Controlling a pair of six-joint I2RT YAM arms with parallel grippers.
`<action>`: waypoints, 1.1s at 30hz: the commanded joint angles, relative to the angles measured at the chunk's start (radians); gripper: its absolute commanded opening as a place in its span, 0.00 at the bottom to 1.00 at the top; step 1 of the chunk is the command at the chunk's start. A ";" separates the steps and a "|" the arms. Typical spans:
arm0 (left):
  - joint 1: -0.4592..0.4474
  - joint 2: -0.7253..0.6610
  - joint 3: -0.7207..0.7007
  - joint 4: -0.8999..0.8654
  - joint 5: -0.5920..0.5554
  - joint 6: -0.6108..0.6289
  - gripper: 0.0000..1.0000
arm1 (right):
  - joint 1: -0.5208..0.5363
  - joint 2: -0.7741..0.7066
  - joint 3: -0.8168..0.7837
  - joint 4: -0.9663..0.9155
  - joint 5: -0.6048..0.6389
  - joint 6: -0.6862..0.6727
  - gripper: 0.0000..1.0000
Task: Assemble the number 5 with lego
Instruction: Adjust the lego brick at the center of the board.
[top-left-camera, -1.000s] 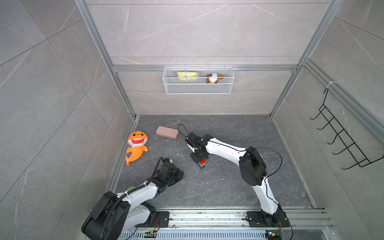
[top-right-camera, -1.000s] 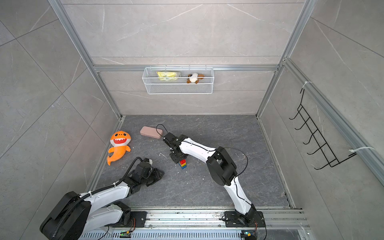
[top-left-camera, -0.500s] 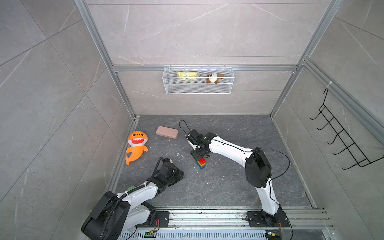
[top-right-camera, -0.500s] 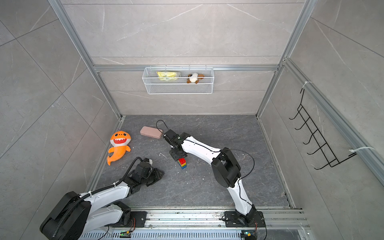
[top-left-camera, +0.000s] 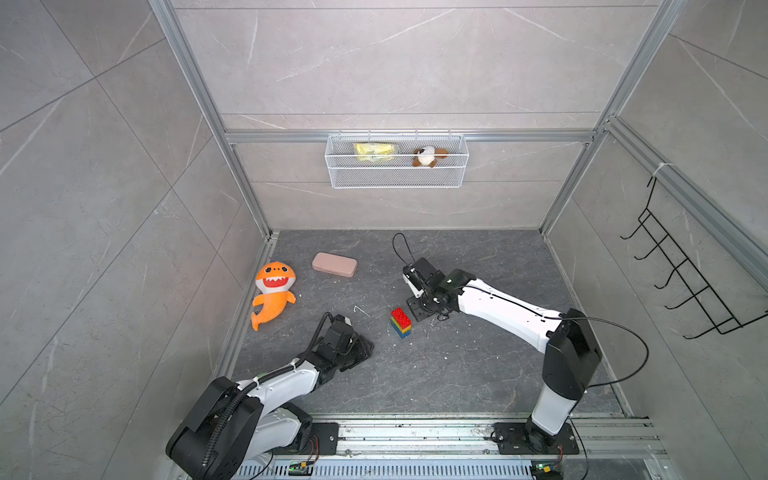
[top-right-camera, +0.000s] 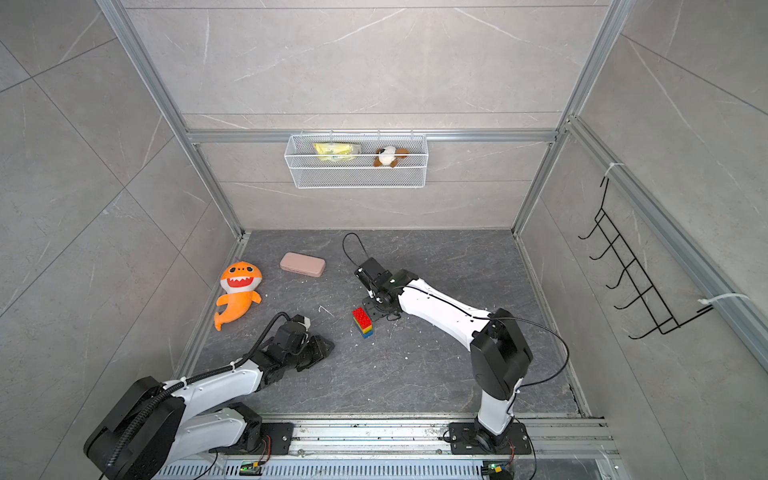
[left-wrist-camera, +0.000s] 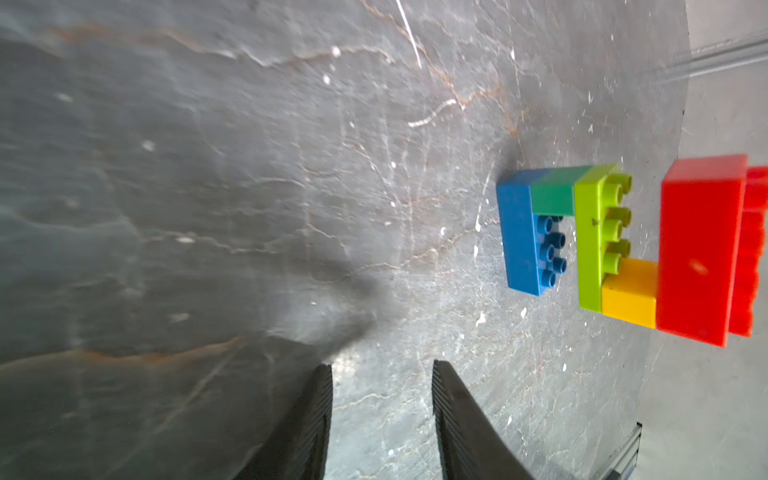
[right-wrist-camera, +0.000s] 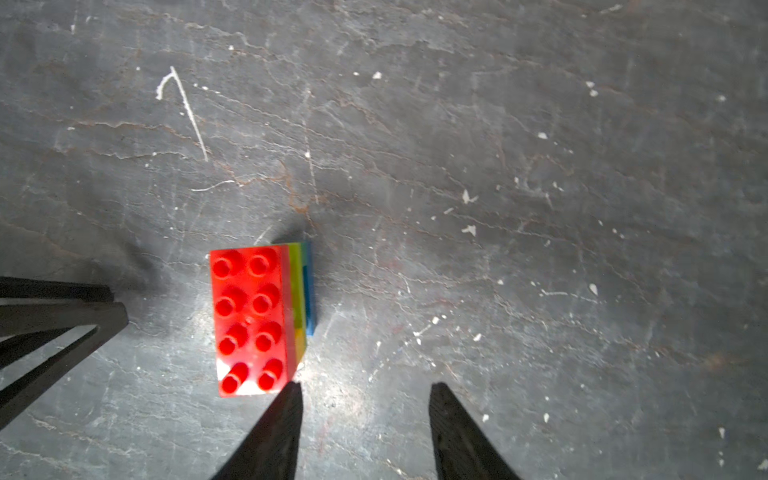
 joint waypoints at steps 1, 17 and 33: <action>-0.043 0.022 0.054 -0.032 -0.010 0.002 0.44 | -0.032 -0.048 -0.097 0.097 -0.043 0.047 0.48; -0.114 0.027 0.126 -0.102 -0.068 -0.005 0.43 | -0.067 0.027 -0.395 0.498 -0.187 0.183 0.41; -0.114 0.002 0.115 -0.123 -0.090 -0.006 0.43 | -0.067 0.103 -0.432 0.593 -0.252 0.230 0.38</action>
